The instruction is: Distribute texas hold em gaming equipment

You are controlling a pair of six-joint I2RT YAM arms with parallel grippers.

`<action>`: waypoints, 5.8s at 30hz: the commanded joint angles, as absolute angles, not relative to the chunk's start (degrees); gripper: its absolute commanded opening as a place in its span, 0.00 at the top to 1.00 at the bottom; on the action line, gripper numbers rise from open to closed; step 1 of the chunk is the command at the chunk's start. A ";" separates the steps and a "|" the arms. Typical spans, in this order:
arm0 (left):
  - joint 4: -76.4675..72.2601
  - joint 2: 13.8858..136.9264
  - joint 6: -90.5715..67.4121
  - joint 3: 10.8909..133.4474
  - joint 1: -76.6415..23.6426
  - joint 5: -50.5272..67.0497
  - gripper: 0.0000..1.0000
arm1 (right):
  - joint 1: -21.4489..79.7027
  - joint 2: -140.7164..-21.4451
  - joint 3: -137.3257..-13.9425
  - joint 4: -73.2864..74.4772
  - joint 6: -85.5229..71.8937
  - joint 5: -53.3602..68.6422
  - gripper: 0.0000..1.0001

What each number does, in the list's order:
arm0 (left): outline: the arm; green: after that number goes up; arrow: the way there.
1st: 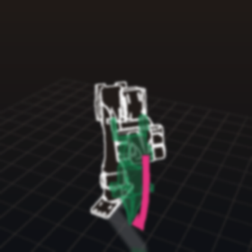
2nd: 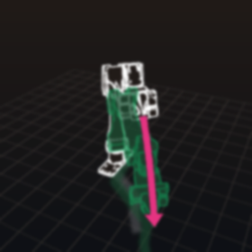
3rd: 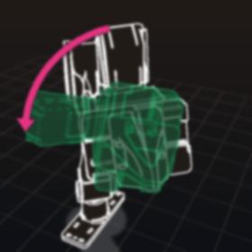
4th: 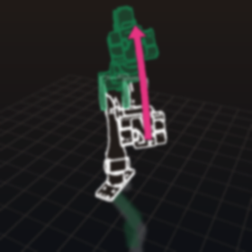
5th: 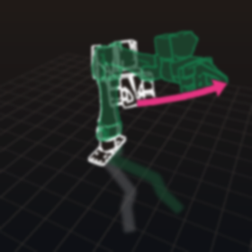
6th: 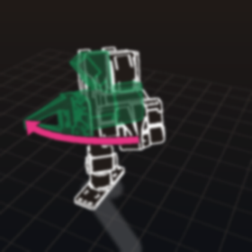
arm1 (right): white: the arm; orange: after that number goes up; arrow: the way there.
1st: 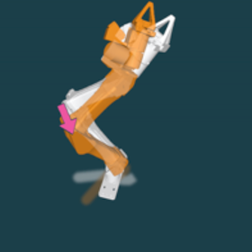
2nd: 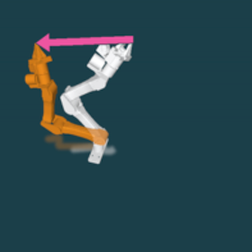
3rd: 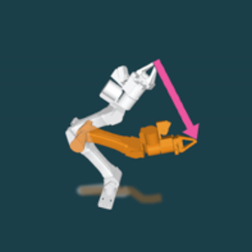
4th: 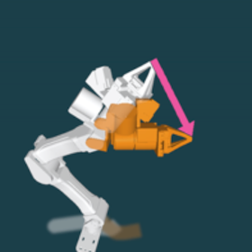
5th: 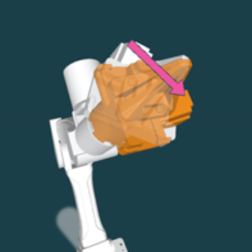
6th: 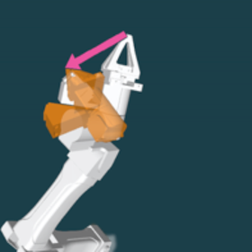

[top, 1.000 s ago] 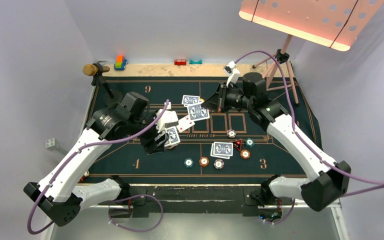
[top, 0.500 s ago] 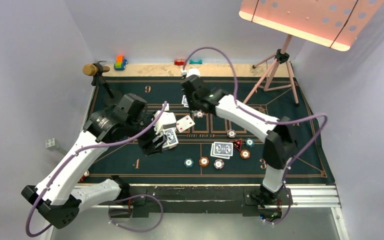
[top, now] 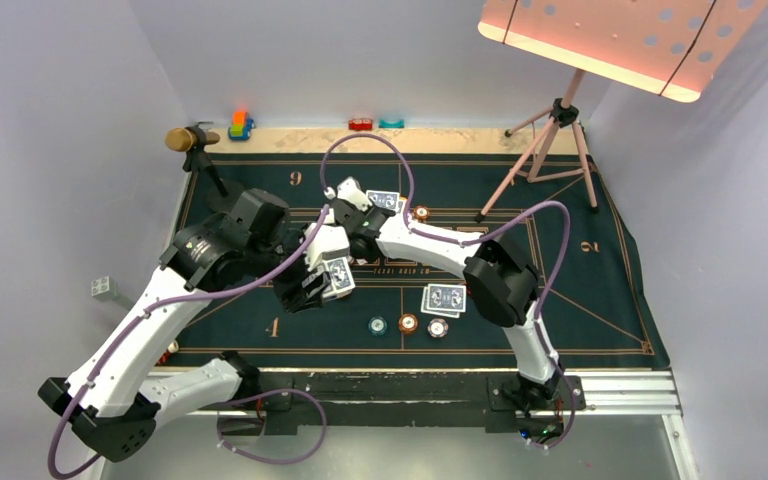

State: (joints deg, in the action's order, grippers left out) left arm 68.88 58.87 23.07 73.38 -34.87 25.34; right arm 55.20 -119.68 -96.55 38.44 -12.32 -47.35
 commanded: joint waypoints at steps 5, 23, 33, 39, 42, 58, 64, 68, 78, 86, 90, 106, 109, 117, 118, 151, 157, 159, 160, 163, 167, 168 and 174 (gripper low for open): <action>68.51 59.10 22.19 74.53 -34.69 27.28 1.00 | 56.56 -119.59 -96.56 33.79 -11.18 -49.86 1.00; 68.74 59.77 22.16 75.56 -34.67 27.06 1.00 | 58.27 -121.39 -89.60 27.08 -13.49 -40.85 0.81; 69.04 60.04 22.06 76.20 -34.63 27.13 1.00 | 58.20 -119.77 -88.61 23.96 -15.65 -30.25 0.35; 69.02 60.10 21.97 76.18 -34.67 27.07 1.00 | 56.79 -116.28 -88.62 24.08 -17.15 -25.05 0.33; 69.19 59.94 21.97 76.39 -34.67 26.79 1.00 | 51.92 -111.53 -86.12 23.75 -20.52 -18.95 0.33; 68.70 60.58 21.97 76.42 -34.68 26.85 1.00 | 31.95 -105.75 -67.74 11.84 -31.62 5.85 0.45; 68.76 60.53 21.90 76.39 -34.71 26.76 1.00 | 31.53 -108.56 -67.54 9.51 -32.71 10.13 0.47; 68.72 60.49 21.80 76.38 -34.68 26.78 1.00 | 31.54 -109.86 -67.29 8.32 -33.45 12.33 0.49; 68.51 60.05 21.80 76.12 -34.70 26.72 1.00 | 31.94 -110.74 -66.75 6.20 -35.94 15.74 0.52; 68.53 59.72 21.80 75.85 -34.71 26.46 1.00 | 32.38 -110.19 -69.59 8.59 -33.99 16.59 0.52; 68.34 59.82 21.88 75.52 -34.65 26.11 1.00 | 31.99 -106.66 -71.90 12.03 -31.67 14.18 0.47; 67.36 61.38 22.94 74.71 -34.72 26.22 1.00 | 31.23 -80.04 -63.32 8.77 -34.87 42.33 0.06; 66.71 61.93 22.83 74.77 -34.68 26.52 1.00 | 32.61 -77.29 -59.84 1.97 -39.23 48.17 0.04; 66.36 64.63 22.34 76.90 -34.71 27.31 1.00 | 39.41 -77.45 -58.01 -3.40 -42.23 48.86 0.02; 66.44 64.80 22.33 77.06 -34.72 27.41 1.00 | 39.66 -77.71 -57.67 -4.59 -43.07 48.87 0.01; 66.36 63.57 22.19 77.04 -34.63 26.29 1.00 | 40.08 -82.25 -52.40 -17.51 -54.25 49.61 0.42; 66.35 63.06 22.05 76.95 -34.70 26.28 1.00 | 38.54 -79.73 -52.05 -14.54 -52.77 49.23 0.45; 66.28 62.91 22.06 76.85 -34.69 26.17 1.00 | 38.39 -79.11 -52.12 -13.41 -52.11 48.87 0.46; 66.23 62.93 22.06 76.75 -34.69 26.17 1.00 | 38.33 -78.84 -52.21 -12.51 -51.60 48.54 0.46; 66.18 62.76 22.06 76.56 -34.66 26.19 1.00 | 38.01 -77.82 -52.52 -10.65 -50.55 47.52 0.39; 66.07 62.78 21.98 76.46 -34.67 26.14 1.00 | 38.49 -77.32 -53.08 -12.51 -51.68 46.77 0.16; 66.06 62.78 21.97 76.51 -34.65 26.21 1.00 | 38.87 -77.65 -53.35 -13.47 -52.16 47.02 0.14; 66.10 62.93 21.88 76.72 -34.69 26.28 1.00 | 42.60 -81.95 -55.60 -17.35 -54.68 47.43 0.13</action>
